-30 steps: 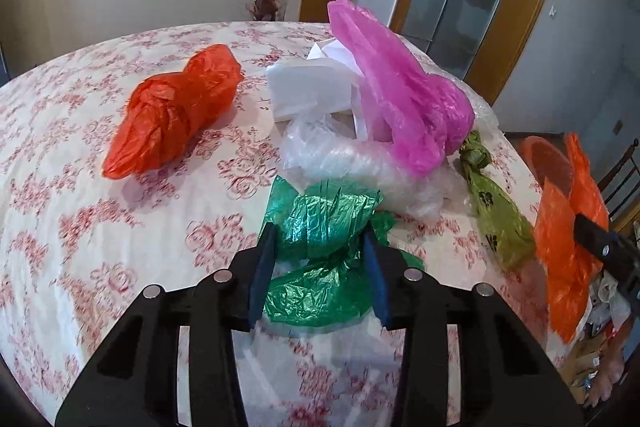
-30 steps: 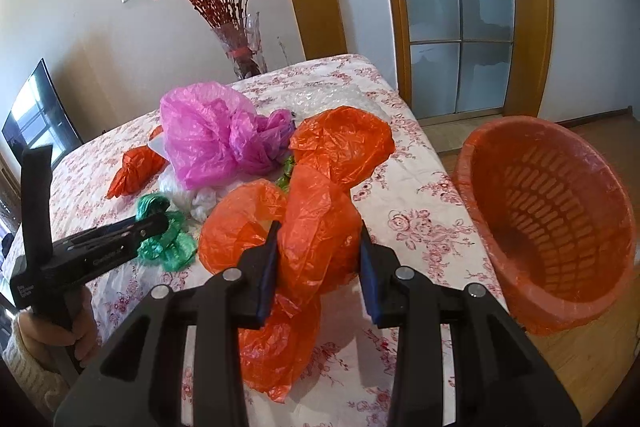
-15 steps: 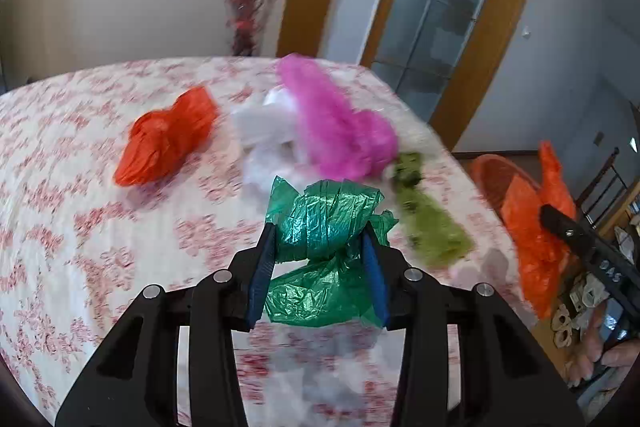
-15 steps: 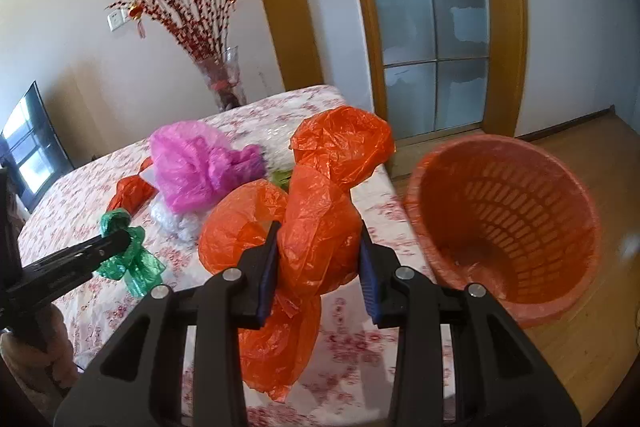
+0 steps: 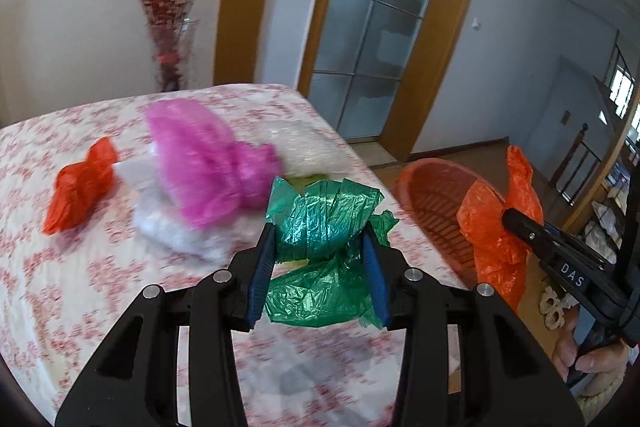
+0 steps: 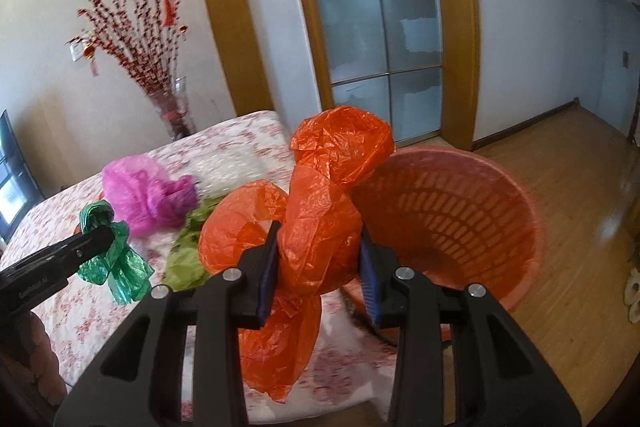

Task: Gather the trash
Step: 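Carry the green and orange bags over the wastebasket and release both grippers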

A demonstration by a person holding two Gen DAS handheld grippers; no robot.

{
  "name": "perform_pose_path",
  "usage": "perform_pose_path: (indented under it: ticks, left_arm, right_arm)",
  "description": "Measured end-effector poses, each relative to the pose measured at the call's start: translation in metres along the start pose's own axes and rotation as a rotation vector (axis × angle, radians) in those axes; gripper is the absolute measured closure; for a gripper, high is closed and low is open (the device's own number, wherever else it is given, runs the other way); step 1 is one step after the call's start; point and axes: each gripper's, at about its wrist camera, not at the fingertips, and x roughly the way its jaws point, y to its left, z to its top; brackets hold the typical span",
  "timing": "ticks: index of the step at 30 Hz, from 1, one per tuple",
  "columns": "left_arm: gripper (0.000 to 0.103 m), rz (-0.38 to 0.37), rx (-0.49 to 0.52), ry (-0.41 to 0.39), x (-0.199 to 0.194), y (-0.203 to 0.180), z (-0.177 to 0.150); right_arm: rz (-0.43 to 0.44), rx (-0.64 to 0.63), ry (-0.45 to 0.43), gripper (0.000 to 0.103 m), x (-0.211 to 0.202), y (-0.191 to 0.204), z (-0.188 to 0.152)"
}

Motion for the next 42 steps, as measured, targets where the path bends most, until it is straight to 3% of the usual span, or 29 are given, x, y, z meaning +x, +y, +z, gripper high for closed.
perform_pose_path:
  ticks: [20,42]
  left_arm:
    - [0.061,-0.155,0.066,0.032,0.069,-0.097,0.016]
    - [0.060,-0.240,0.077,0.108,0.127,-0.147,0.017]
  right_arm:
    - [-0.153,0.111,-0.036,0.067,0.011,-0.089,0.012]
    - [-0.208,0.189,-0.026,0.065,0.049,-0.145,0.020]
